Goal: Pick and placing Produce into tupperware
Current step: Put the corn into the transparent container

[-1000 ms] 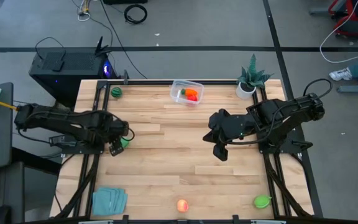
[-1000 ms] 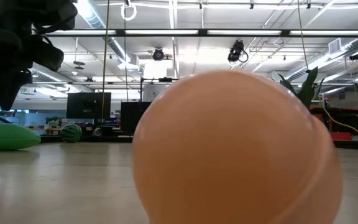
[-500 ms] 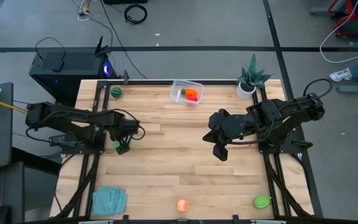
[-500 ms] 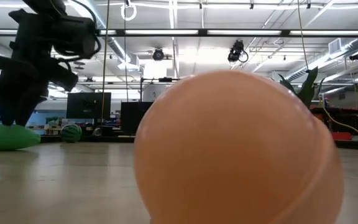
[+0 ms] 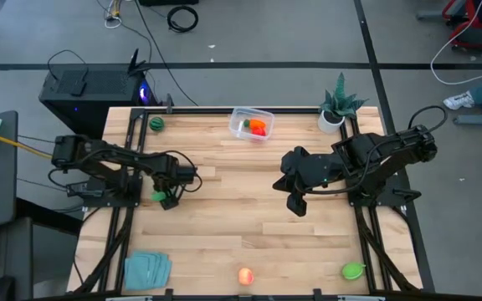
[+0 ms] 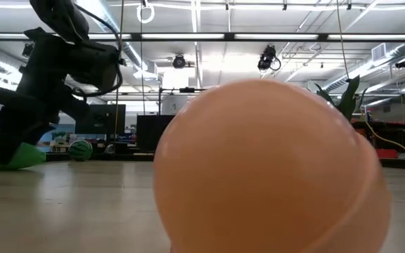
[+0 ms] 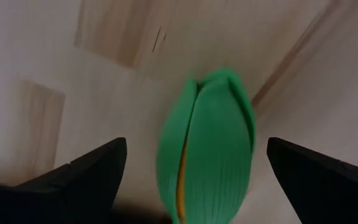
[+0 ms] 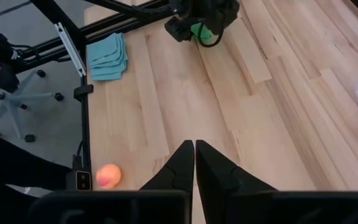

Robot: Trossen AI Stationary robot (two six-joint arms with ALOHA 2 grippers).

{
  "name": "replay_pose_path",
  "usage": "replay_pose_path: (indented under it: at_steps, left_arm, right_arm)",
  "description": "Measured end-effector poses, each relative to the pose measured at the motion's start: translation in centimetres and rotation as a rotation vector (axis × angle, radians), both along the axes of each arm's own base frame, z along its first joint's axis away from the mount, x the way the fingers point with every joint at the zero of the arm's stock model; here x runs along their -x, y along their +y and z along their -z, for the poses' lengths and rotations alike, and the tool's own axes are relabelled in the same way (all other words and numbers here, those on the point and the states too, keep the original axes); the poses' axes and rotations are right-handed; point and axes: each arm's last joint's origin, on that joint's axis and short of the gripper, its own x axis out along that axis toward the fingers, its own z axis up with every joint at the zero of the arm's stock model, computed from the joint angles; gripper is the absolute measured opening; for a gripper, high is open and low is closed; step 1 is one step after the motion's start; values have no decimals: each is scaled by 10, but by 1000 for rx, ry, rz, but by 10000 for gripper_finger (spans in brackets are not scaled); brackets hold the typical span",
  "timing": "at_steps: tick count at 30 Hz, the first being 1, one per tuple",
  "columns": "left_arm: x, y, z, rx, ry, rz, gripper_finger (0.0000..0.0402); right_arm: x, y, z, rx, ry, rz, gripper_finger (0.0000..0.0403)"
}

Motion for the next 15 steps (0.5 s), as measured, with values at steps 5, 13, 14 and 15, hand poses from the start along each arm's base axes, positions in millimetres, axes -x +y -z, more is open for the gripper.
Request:
replay_pose_path:
  at_steps: [5, 13, 14, 15]
  left_arm:
    - [-4, 0, 5, 1, -8, 9, 389]
    - [-8, 0, 11, 6, -2, 15, 286]
    - [-8, 0, 11, 5, 2, 15, 266]
    - [-9, 0, 12, 6, 4, 16, 245]
  right_arm:
    - [0, 0, 0, 0, 0, 0, 22]
    - [0, 0, 0, 0, -1, 0, 22]
    - [0, 0, 0, 0, 0, -1, 22]
    - [0, 0, 0, 0, -1, 0, 22]
